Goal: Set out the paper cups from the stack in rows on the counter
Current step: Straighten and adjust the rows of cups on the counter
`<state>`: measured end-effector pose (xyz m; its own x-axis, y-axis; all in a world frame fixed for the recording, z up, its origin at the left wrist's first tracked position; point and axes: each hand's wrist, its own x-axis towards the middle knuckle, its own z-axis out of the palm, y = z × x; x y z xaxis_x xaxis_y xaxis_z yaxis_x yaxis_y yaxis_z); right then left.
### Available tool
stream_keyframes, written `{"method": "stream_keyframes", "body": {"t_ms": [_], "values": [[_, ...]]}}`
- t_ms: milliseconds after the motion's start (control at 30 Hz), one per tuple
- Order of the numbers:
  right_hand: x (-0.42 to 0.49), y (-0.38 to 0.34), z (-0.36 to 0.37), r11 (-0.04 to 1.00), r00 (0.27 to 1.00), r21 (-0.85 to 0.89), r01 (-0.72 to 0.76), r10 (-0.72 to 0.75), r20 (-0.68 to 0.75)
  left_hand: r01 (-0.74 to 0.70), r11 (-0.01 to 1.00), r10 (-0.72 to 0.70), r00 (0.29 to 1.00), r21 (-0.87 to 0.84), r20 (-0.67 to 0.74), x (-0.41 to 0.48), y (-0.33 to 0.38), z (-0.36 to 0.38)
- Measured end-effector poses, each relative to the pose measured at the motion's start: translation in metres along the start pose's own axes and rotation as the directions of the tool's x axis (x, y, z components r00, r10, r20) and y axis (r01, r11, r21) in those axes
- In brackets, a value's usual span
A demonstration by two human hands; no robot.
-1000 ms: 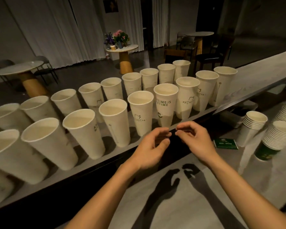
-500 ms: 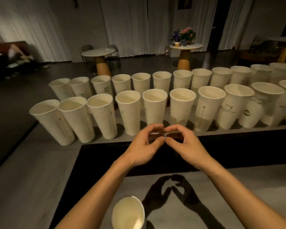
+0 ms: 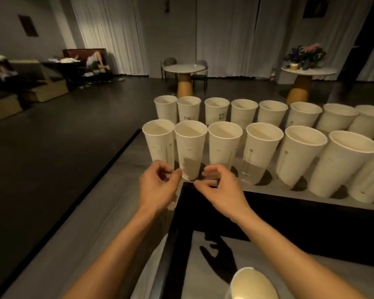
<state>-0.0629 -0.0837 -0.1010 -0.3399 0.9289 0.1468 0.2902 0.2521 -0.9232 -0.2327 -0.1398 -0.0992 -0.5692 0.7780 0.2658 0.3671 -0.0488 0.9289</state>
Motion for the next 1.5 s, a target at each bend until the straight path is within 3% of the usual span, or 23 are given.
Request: {"method": "stream_keyframes", "body": {"t_ms": [67,133,333,533,1067,1500], "values": [[0.01,0.0,0.019,0.997,0.996,-0.018,-0.068,0.067,-0.058,0.091,0.995,-0.086,0.989,0.034,-0.124,0.013,-0.014,-0.01],[0.019,0.004,0.035,0.992,0.993,-0.073,-0.105,0.1,-0.063,0.158,0.983,-0.141,0.977,0.098,-0.161,0.025,-0.025,-0.015],[0.054,0.016,0.064,0.978,0.969,-0.019,-0.209,0.204,-0.143,0.242,0.963,-0.234,0.969,0.119,-0.079,0.056,-0.048,-0.004],[0.085,0.029,0.078,0.976,0.948,0.039,-0.215,0.218,-0.233,0.161,0.986,-0.158,0.986,0.04,-0.06,0.084,-0.062,0.012],[0.171,0.044,0.102,0.982,0.951,-0.06,-0.18,0.159,-0.264,0.138,0.98,-0.126,0.987,0.141,-0.096,0.181,-0.093,0.032],[0.148,0.043,0.097,0.957,0.962,-0.142,-0.252,0.232,-0.141,0.221,0.948,-0.204,0.974,0.227,-0.093,0.155,-0.088,0.025]]}}
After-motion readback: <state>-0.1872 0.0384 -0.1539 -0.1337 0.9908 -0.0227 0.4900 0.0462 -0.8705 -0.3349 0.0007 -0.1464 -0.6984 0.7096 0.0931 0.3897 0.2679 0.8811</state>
